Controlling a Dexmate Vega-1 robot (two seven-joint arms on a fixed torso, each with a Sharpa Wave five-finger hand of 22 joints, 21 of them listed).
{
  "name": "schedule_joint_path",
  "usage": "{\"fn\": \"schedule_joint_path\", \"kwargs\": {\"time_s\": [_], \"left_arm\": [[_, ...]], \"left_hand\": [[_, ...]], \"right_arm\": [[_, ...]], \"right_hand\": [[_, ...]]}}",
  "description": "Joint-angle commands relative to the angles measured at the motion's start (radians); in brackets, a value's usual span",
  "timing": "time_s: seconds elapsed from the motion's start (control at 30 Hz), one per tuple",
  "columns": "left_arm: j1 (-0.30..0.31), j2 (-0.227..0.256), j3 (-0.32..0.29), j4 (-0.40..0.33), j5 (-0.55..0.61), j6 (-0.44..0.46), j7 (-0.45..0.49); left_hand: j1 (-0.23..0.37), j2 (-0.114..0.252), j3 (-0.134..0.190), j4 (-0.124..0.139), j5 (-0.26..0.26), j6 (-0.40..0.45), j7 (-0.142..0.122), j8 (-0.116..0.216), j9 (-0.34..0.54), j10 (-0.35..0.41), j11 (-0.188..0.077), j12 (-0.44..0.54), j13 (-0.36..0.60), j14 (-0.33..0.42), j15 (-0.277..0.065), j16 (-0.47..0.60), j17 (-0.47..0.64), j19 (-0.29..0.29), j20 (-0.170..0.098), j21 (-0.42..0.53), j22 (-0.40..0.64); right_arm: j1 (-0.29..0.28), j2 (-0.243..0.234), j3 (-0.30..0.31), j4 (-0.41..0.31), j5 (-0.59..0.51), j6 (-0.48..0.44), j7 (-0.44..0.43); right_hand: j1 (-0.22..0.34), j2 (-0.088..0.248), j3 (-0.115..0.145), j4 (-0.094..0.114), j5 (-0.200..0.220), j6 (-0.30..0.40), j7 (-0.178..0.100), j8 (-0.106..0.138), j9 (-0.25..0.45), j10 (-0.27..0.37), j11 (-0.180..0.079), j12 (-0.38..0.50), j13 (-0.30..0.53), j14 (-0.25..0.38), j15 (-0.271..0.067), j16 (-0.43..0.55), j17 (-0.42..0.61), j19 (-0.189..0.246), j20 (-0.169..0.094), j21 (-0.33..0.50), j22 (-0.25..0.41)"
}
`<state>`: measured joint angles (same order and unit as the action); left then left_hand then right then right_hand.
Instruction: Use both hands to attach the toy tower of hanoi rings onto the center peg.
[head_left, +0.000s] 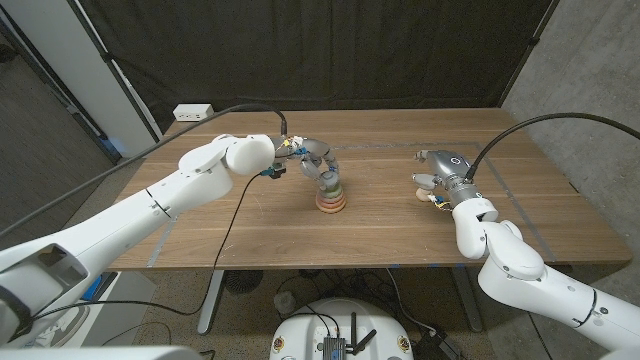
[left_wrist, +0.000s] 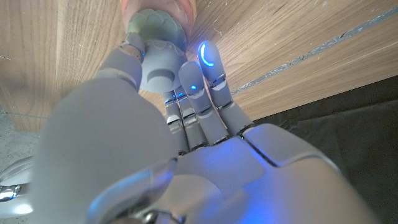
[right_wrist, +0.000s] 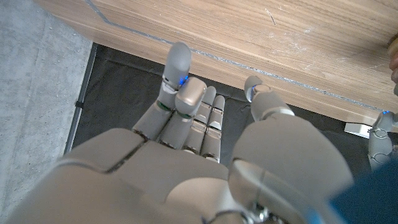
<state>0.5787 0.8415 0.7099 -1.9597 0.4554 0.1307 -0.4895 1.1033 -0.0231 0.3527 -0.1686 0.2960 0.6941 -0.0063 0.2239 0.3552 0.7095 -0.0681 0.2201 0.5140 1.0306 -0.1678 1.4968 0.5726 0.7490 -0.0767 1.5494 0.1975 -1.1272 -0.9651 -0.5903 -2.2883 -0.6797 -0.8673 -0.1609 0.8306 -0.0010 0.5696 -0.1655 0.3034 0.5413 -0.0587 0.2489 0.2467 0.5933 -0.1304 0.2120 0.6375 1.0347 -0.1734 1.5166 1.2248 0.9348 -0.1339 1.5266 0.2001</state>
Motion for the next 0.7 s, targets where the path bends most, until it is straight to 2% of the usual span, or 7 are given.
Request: {"fn": "schedule_joint_path", "kwargs": {"time_s": [0.03,0.7], "left_arm": [[-0.016,-0.019,0.023,0.023,0.012,-0.005,-0.011],[-0.028,-0.041,0.052,0.046,0.066,-0.014,-0.006]], "left_hand": [[0.01,0.012,-0.003,0.002,0.005,0.007,-0.002,0.0,0.004,0.111,-0.104,0.003,0.123,0.004,-0.051,-0.005,0.002,0.003,-0.134,0.004,0.005],[0.017,0.011,-0.003,0.0,0.006,-0.003,-0.003,-0.007,0.006,0.099,-0.107,-0.003,0.126,0.004,-0.051,-0.007,0.001,0.002,-0.134,0.004,0.005]], "right_arm": [[-0.007,-0.006,0.003,-0.003,0.012,-0.002,-0.01],[-0.008,-0.006,0.003,0.003,0.033,-0.007,-0.027]], "right_hand": [[0.005,0.001,0.004,0.0,0.005,0.003,0.0,0.0,0.002,0.01,0.001,-0.002,0.002,0.006,-0.043,0.004,0.001,0.004,-0.082,0.005,0.002],[0.004,0.001,0.005,0.0,0.006,0.004,0.0,-0.001,0.002,0.011,0.002,-0.003,0.002,0.006,-0.043,0.005,0.002,0.003,-0.082,0.005,0.002]]}}
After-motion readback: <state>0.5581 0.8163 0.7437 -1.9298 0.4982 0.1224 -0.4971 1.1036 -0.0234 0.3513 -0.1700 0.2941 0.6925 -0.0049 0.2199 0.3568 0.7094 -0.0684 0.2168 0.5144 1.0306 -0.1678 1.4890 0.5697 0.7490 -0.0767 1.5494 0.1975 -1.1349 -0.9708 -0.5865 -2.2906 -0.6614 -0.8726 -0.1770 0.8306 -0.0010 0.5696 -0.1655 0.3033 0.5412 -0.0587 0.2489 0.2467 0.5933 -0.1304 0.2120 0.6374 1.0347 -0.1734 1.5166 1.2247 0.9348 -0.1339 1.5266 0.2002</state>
